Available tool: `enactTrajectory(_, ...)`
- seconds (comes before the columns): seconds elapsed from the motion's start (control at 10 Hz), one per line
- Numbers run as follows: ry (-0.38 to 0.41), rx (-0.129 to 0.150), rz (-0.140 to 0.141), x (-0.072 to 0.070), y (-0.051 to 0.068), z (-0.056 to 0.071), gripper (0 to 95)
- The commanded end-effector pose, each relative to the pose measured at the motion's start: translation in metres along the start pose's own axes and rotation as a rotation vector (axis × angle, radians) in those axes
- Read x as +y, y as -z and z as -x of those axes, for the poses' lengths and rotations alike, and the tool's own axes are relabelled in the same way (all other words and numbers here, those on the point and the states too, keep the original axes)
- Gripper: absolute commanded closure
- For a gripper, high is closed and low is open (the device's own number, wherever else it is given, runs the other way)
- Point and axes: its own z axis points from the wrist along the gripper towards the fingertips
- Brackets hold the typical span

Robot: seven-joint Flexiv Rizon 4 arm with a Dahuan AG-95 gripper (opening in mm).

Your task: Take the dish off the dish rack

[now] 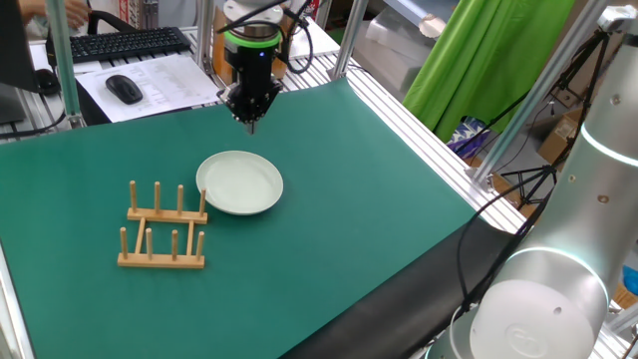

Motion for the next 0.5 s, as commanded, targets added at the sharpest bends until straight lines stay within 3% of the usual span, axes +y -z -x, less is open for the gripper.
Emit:
enactTrajectory(0.1,0.02,-0.003,0.018,-0.0104,-0.0053,0.0007,76.0)
enactTrajectory(0.5,0.01,-0.011,0.013,-0.015,-0.0075,0.0001,76.0)
